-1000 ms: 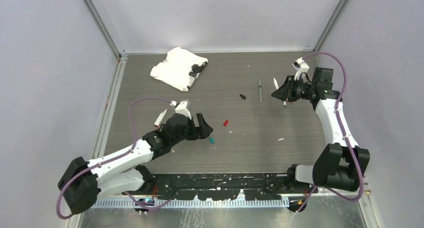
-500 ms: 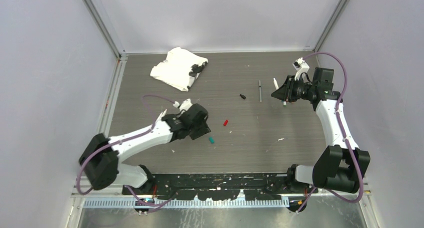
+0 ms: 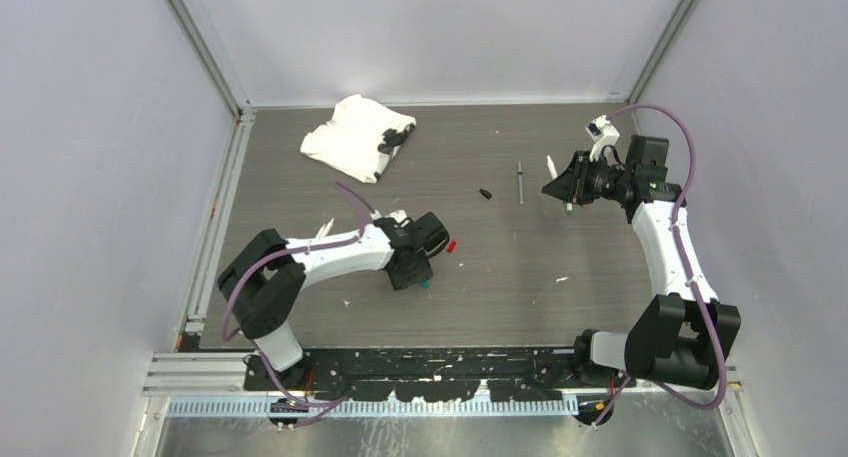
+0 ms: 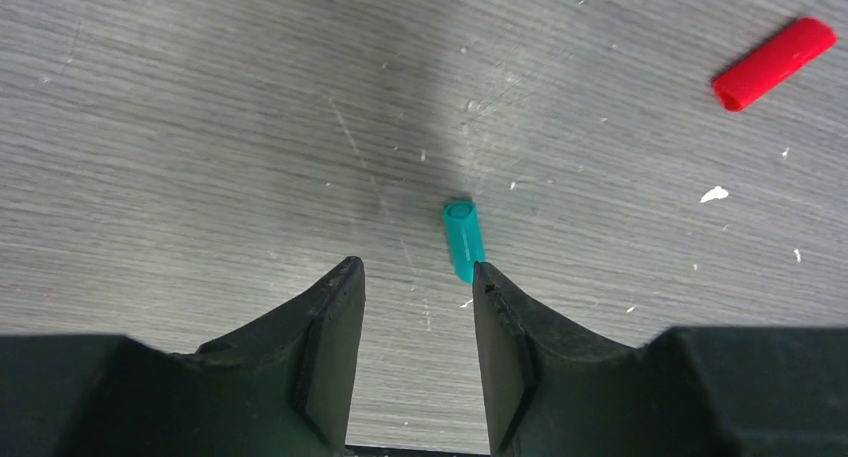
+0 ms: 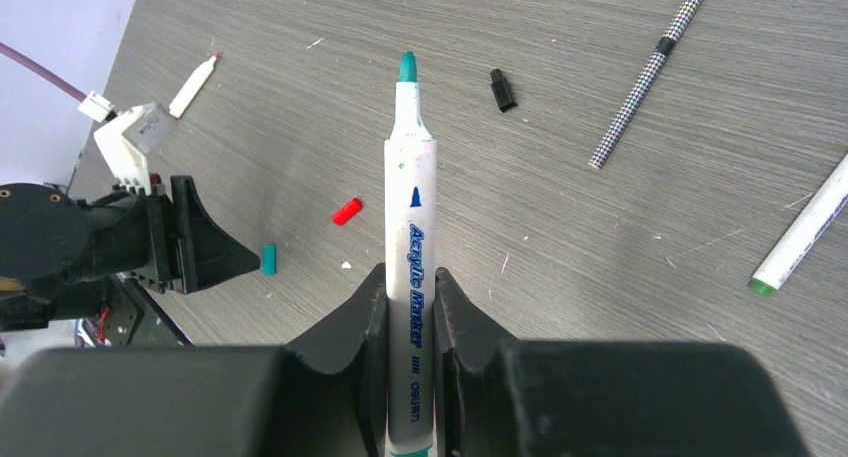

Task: Insert the pens into the pen caps
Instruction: Insert the pen cap onto the pen.

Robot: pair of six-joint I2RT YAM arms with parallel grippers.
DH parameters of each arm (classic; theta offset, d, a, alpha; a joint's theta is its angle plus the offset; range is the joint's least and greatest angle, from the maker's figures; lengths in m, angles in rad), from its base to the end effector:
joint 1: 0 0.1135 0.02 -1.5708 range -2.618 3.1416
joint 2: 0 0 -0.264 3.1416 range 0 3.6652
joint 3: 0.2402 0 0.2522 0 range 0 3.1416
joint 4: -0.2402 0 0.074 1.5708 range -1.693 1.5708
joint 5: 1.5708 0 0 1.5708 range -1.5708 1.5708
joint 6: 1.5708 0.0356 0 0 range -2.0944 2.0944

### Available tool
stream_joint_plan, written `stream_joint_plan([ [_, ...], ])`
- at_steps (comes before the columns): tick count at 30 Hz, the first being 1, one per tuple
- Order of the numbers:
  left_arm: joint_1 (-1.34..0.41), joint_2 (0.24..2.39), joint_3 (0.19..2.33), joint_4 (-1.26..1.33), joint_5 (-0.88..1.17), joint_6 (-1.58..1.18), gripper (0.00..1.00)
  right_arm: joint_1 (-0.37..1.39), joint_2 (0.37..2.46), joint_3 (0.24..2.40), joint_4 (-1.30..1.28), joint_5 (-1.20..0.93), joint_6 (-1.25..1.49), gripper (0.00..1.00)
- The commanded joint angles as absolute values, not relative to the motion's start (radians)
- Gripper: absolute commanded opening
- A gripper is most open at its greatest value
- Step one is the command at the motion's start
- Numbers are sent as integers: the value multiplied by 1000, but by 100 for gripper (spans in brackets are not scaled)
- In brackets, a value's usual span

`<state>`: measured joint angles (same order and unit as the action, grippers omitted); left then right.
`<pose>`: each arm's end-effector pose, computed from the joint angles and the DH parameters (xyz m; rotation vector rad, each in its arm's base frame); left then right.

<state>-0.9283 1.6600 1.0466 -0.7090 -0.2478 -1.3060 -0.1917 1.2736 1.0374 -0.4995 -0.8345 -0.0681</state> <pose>0.1898 -0.2390 0.1793 -0.5698 2.7488 -0.1618 0.2676 -0.0251 0.3012 -0.2823 2.1203 0.8019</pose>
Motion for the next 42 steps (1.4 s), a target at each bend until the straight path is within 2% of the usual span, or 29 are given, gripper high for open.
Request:
stream_joint_plan([
  [1, -933, 1701, 1127, -741, -291, -1315, 45, -195, 1238, 1031, -466, -857, -58, 1],
  [6, -933, 1739, 1163, -762, -299, -1307, 44, -195, 1236, 1031, -466, -858, -58, 1],
  [12, -932, 1809, 1219, -820, -276, -1298, 35, -195, 1236, 1031, -467, -861, -58, 1],
  [30, -934, 1977, 1297, -888, -242, -1281, 20, -195, 1231, 1032, -466, -862, -58, 1],
  [36, -934, 1942, 1218, -776, -224, -1277, 3, -195, 1230, 1031, -466, -867, -57, 1],
  [42, -934, 1827, 1192, -695, -264, -1201, 1, -195, 1222, 1016, -453, -905, -60, 1],
])
